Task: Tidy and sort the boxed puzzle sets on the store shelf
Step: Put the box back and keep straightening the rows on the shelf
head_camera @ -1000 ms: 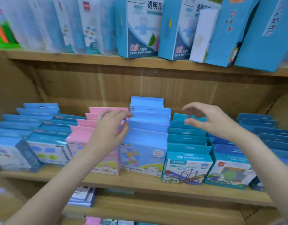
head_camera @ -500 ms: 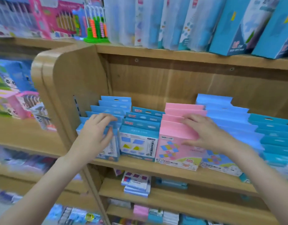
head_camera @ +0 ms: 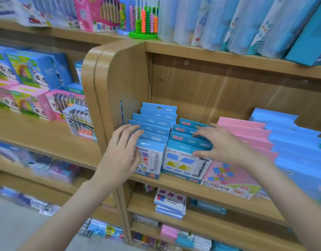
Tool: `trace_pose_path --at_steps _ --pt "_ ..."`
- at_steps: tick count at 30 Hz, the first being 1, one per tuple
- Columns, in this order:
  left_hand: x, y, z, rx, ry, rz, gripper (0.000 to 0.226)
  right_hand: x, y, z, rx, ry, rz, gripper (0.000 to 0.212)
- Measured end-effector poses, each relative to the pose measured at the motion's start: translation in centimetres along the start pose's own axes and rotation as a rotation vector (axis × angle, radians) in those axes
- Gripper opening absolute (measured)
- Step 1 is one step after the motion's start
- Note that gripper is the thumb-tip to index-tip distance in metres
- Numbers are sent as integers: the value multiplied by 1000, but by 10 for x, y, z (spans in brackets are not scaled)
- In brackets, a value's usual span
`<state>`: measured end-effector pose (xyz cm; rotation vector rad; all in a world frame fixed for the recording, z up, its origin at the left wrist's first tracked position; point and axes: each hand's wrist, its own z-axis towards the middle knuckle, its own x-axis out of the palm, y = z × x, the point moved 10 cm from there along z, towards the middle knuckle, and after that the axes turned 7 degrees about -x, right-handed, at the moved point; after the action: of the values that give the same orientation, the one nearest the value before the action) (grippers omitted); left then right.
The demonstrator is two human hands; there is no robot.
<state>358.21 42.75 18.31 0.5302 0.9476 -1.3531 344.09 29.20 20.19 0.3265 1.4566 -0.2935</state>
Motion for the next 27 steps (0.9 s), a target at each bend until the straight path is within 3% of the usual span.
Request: trace_pose_path --at_steps 4,11,13,16,18,22,27 --pt "12 1 -4 41 43 69 40 4 -2 1 -4 3 -78 51" --pt "16 -5 1 111 24 135 46 13 -9 10 -63 174 15 39" --pt "19 -6 3 158 47 190 47 0 -9 16 -74 138 114 32" --pt "21 -6 7 173 72 260 58 -36 -14 42 -90 -57 266 30" --pt "21 -7 10 169 78 293 63 -40 -23 69 -80 -78 308 30" --pt "21 -10 9 184 102 296 70 -16 -15 121 -179 93 285 47" --pt "15 -12 7 181 87 276 75 33 -11 144 -179 493 212 61"
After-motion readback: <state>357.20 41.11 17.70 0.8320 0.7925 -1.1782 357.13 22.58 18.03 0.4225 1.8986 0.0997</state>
